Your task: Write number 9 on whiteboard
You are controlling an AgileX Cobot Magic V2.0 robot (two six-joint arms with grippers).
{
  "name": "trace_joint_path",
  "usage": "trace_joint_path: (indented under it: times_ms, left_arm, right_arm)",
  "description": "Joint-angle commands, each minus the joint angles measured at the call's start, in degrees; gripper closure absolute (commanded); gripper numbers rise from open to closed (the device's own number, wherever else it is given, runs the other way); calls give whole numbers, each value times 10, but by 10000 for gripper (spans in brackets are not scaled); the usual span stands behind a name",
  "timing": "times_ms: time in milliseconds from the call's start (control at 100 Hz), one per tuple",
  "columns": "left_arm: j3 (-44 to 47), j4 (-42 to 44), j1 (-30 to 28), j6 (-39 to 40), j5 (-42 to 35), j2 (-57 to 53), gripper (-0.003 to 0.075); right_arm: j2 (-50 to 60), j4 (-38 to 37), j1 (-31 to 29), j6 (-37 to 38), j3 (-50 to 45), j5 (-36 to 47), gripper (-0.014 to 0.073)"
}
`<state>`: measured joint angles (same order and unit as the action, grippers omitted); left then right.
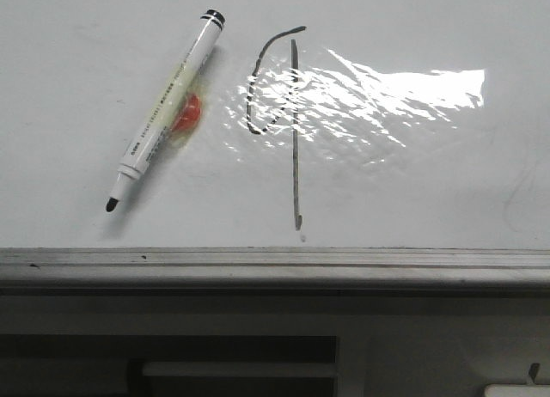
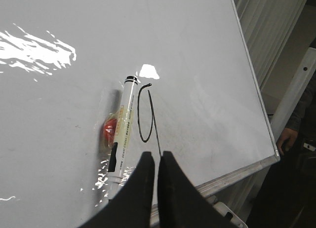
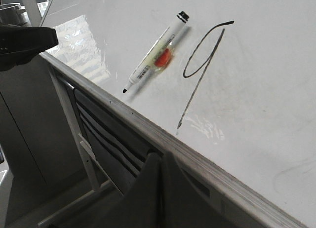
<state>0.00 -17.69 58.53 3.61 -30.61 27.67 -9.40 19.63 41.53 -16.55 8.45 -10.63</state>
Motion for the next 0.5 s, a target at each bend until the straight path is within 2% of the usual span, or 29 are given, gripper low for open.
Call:
trace_joint_path:
  times_ms: [0, 490]
  left_arm:
    - [10, 8, 1, 2, -40, 2, 741]
    - [10, 5, -4, -4, -26, -3, 741]
  right_arm:
    - [1, -5, 1, -7, 14, 34, 656]
    - [1, -5, 1, -7, 14, 36, 656]
